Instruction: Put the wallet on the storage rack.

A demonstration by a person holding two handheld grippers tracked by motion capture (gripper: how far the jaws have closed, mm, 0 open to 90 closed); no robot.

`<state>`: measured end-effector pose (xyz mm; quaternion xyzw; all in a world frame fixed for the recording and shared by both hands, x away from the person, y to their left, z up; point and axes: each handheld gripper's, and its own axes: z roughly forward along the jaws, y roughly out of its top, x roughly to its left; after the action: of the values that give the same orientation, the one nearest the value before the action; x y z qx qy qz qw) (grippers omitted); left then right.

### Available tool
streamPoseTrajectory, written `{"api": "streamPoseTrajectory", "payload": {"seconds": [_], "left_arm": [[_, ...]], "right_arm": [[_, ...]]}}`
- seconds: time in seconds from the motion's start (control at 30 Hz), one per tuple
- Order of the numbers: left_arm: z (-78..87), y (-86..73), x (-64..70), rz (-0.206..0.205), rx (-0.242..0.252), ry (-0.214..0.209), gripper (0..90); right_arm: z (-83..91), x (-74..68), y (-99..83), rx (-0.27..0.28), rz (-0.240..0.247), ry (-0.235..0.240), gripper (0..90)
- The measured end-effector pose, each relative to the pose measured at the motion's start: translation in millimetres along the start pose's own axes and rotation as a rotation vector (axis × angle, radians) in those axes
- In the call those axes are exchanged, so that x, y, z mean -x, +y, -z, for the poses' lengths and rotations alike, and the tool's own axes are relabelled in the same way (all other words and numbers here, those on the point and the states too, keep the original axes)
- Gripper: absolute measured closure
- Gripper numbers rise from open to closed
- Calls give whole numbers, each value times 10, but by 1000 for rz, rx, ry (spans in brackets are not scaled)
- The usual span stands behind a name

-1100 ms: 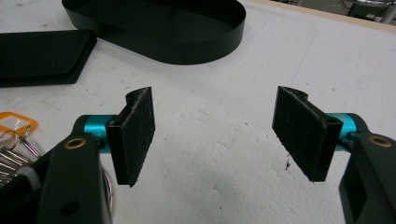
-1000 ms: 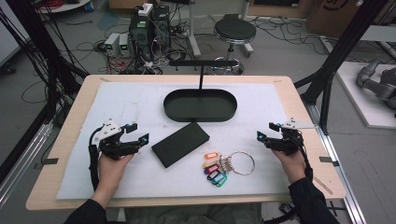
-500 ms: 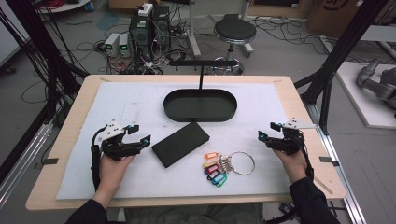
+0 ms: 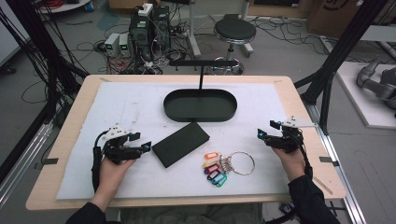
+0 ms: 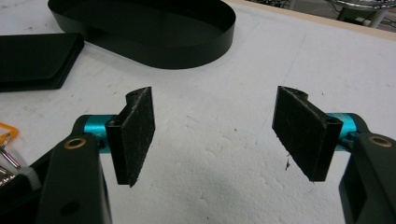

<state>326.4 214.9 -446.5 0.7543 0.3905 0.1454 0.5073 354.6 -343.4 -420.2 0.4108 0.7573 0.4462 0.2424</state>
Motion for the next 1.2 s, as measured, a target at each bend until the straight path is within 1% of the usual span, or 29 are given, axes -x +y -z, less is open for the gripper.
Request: {"api": "streamPoseTrajectory", "payload": {"seconds": [0.03,0.2,0.23,0.27,0.3,0.37,0.5,0.57,0.6,0.63,0.67,0.7,0.73,0.77,0.8,0.87,0.97,1.0,1.03,1.07,1.1,1.13,1.17,1.2], "left_arm": [[-24,-8,-3,22,-6,-15,333],[-63,-8,16,32,-22,-20,363],[-74,-6,24,39,-23,-19,363],[-94,0,33,50,-33,-23,391],[-109,4,42,54,-35,-23,398],[-123,9,49,54,-40,-23,399],[-200,30,89,74,-67,-28,409],[-213,33,94,75,-74,-27,421],[-235,37,106,71,-97,-15,426],[-235,37,106,71,-97,-15,429],[-251,40,112,72,-110,-8,437],[-251,40,112,72,-110,-8,443],[-257,41,109,76,-122,-8,443],[-264,41,105,86,-129,-10,443],[-272,36,90,119,-141,-23,442],[-283,30,75,157,-153,-36,433],[-283,33,87,151,-158,-30,432],[-283,33,91,160,-160,-28,435],[-281,33,87,173,-162,-38,444],[-280,29,78,193,-166,-62,482],[-283,15,74,231,-162,-99,590],[-280,15,82,222,-161,-96,609],[-278,18,93,202,-159,-93,615],[-275,21,97,190,-157,-92,622]], "right_arm": [[-17,-10,1,-3,6,3,303],[-21,-16,4,-3,9,-2,303],[-22,-18,4,-2,7,-3,303],[-21,-23,5,-7,6,-2,303],[-23,-24,5,-7,8,-2,303],[-21,-28,5,-7,7,-3,303],[-13,-36,7,-8,10,-2,303],[-10,-34,6,-11,10,-2,303],[-10,-34,6,-10,7,-2,303],[-10,-34,6,-10,7,-2,303],[-11,-27,6,-11,11,-2,303],[-14,-27,5,-9,10,-1,303],[-14,-27,5,-9,10,-1,303],[-17,-27,4,-10,10,-1,303],[-20,-26,4,-9,13,-1,303],[-23,-27,4,-10,15,-1,303],[-26,-33,5,-13,13,2,303],[-27,-36,5,-13,10,1,303],[-28,-36,5,-13,11,-1,303],[-30,-37,6,-12,14,-1,303],[-29,-39,7,-13,15,-2,303],[-30,-39,7,-12,21,-2,303],[-29,-41,8,-12,21,-3,303],[-29,-43,10,-13,20,-4,303]]}}
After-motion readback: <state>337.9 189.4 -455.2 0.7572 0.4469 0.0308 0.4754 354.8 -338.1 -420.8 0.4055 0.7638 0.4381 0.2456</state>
